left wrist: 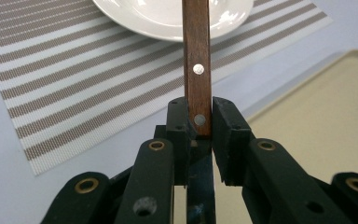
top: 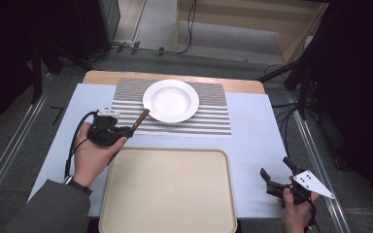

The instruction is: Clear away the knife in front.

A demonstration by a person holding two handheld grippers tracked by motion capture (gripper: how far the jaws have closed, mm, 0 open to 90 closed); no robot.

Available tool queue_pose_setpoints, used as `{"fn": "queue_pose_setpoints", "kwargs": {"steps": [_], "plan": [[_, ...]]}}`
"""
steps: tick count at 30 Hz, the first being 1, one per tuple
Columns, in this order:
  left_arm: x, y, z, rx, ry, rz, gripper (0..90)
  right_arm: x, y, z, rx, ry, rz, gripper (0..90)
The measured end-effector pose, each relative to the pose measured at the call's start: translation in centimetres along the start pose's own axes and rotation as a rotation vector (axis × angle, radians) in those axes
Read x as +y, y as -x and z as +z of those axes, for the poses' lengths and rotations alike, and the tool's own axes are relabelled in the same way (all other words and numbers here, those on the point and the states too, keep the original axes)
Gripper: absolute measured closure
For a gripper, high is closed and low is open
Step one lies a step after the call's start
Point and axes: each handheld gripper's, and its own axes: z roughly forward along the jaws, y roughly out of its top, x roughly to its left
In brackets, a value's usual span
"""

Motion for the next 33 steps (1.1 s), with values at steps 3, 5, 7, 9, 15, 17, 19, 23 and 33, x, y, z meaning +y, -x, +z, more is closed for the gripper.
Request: {"fn": "queue_pose_setpoints", "kwargs": {"steps": [3,5,7,9,15,17,19,23,33], "plan": [[-0.7,0.5,-0.5,-0.010,0.004,0.001,77.0,0.0,0.0,0.0,-0.001,-0.001,-0.001,2.6],[-1.2,0.8,-0.7,-0.018,0.009,0.001,77.0,0.0,0.0,0.0,0.000,-0.001,-0.002,2.6],[-1.6,1.2,-0.9,-0.020,0.007,0.009,77.0,0.0,0.0,0.0,-0.001,-0.001,-0.002,2.6],[-2.1,1.7,-1.2,-0.025,0.010,0.012,77.0,0.0,0.0,0.0,-0.001,-0.001,-0.003,2.6],[-3.6,2.8,-1.7,-0.038,0.014,0.014,76.9,0.0,-0.1,0.0,-0.002,-0.001,-0.006,2.6],[-4.1,3.1,-1.9,-0.047,0.015,0.013,76.9,0.0,-0.1,0.0,-0.002,-0.002,-0.006,2.6],[-4.6,3.4,-2.1,-0.040,0.016,0.019,77.0,0.0,-0.1,0.0,-0.002,-0.002,-0.007,2.6],[-5.7,3.7,-2.4,-0.048,0.019,0.006,76.9,0.0,-0.1,0.0,-0.002,-0.003,-0.008,2.6],[-8.2,4.7,-2.8,-0.076,0.020,-0.024,76.9,0.0,-0.1,0.0,-0.004,-0.005,-0.011,2.6]]}}
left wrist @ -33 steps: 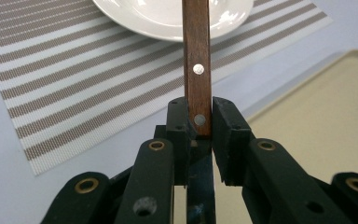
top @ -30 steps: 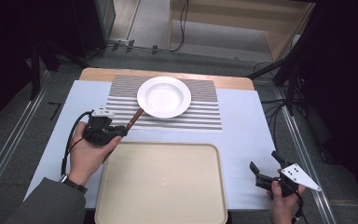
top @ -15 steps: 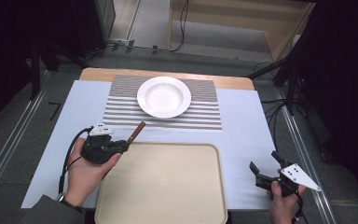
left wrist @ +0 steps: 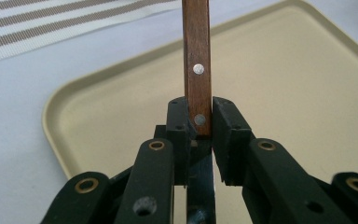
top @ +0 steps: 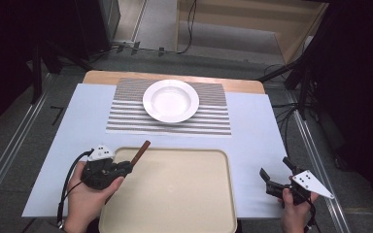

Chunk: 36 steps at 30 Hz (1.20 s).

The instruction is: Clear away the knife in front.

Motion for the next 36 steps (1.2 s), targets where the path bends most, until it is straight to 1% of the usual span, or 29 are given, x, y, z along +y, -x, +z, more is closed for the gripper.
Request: {"fn": "queue_pose_setpoints", "kwargs": {"steps": [4,6,8,11,16,19,21,22,26,29,31,33,36], "plan": [[-0.8,0.4,0.0,0.001,-0.001,-0.006,76.9,0.0,0.0,0.0,0.000,0.000,-0.002,2.6],[-1.3,0.5,0.1,-0.007,-0.003,-0.012,76.9,0.0,0.0,0.0,-0.001,0.000,-0.003,2.6],[-1.8,0.5,0.2,-0.009,0.001,-0.025,76.9,0.0,0.0,0.0,0.000,-0.001,-0.002,2.6],[-2.6,0.6,0.6,-0.024,-0.002,-0.044,76.8,0.0,0.0,0.0,-0.001,-0.003,-0.003,2.6],[-3.4,0.8,1.1,-0.028,-0.018,-0.051,76.8,0.0,-0.1,0.0,0.000,-0.003,-0.005,2.6],[-3.9,0.6,1.5,-0.028,-0.031,-0.057,76.8,0.0,0.0,0.0,0.002,-0.002,-0.007,2.6],[-4.3,0.4,1.8,-0.027,-0.038,-0.072,76.8,0.0,0.0,0.0,0.003,-0.002,-0.007,2.6],[-4.4,0.3,1.9,-0.028,-0.044,-0.074,76.8,0.0,0.0,0.0,0.003,-0.001,-0.007,2.6],[-4.7,0.2,2.2,-0.013,-0.055,-0.072,76.7,0.0,-0.1,0.1,0.002,-0.004,-0.008,2.6],[-4.8,0.1,2.4,0.016,-0.060,-0.064,76.7,0.0,-0.1,0.1,0.001,-0.005,-0.009,2.6],[-4.9,0.1,2.4,0.037,-0.056,-0.066,76.7,0.0,-0.1,0.1,0.001,-0.005,-0.009,2.6],[-4.9,0.0,2.4,0.056,-0.054,-0.057,76.6,0.0,-0.1,0.1,0.001,-0.004,-0.009,2.6],[-4.9,0.0,2.4,0.054,-0.052,-0.061,76.6,0.0,-0.1,0.1,0.001,-0.005,-0.009,2.6]]}}
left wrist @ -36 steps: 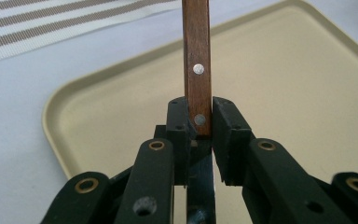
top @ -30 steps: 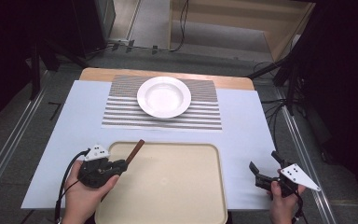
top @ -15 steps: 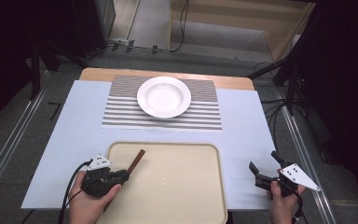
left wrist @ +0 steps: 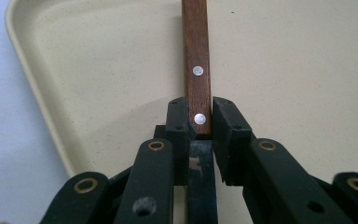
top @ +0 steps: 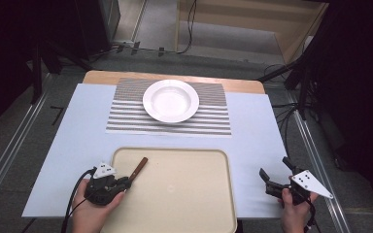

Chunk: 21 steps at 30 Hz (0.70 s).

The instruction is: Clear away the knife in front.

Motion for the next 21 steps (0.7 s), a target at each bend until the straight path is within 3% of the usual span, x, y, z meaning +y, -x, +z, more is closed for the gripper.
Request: {"fn": "queue_pose_setpoints", "kwargs": {"steps": [4,6,10,12,15,21], "plan": [[0.0,-0.1,0.0,-0.009,0.007,-0.007,75.3,0.0,0.0,0.0,0.001,0.001,0.000,2.6],[0.0,-0.2,0.0,-0.006,0.015,-0.012,69.3,0.0,0.0,0.0,0.001,0.001,0.000,2.6],[0.4,-0.3,-0.5,-0.008,0.067,-0.012,65.5,0.0,0.0,0.0,0.001,0.000,0.000,2.6],[0.7,-0.1,-0.7,-0.047,0.079,0.006,72.2,0.0,0.0,0.0,0.000,-0.002,0.000,2.6],[1.1,0.4,-0.4,-0.089,0.061,0.048,87.5,0.0,-0.1,0.0,-0.002,-0.002,-0.001,2.6],[1.7,1.4,0.9,-0.076,0.012,0.107,89.7,0.0,-0.1,0.1,-0.002,-0.003,-0.005,2.6]]}}
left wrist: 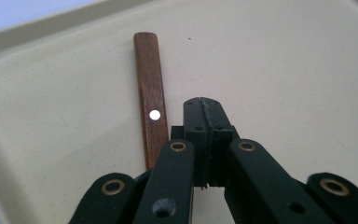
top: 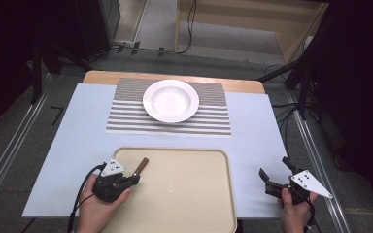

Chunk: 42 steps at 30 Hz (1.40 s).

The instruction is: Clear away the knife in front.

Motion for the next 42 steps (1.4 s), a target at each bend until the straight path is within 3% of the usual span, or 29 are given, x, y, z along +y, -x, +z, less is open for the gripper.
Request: {"fn": "queue_pose_setpoints", "kwargs": {"steps": [6,15,29,42], "plan": [[0.1,0.2,0.6,0.030,-0.046,0.025,89.8,0.0,0.0,0.0,0.000,-0.001,-0.001,2.6],[-0.1,-0.5,0.5,0.048,-0.065,0.019,89.9,0.0,0.0,0.0,-0.001,-0.002,-0.002,2.6],[-1.0,-2.8,-0.9,0.072,-0.046,-0.033,89.9,0.0,0.0,0.0,0.001,0.001,0.002,2.6],[-1.4,-3.8,-1.7,0.107,-0.033,-0.052,89.8,0.0,0.0,0.0,0.001,0.001,0.002,2.6]]}}
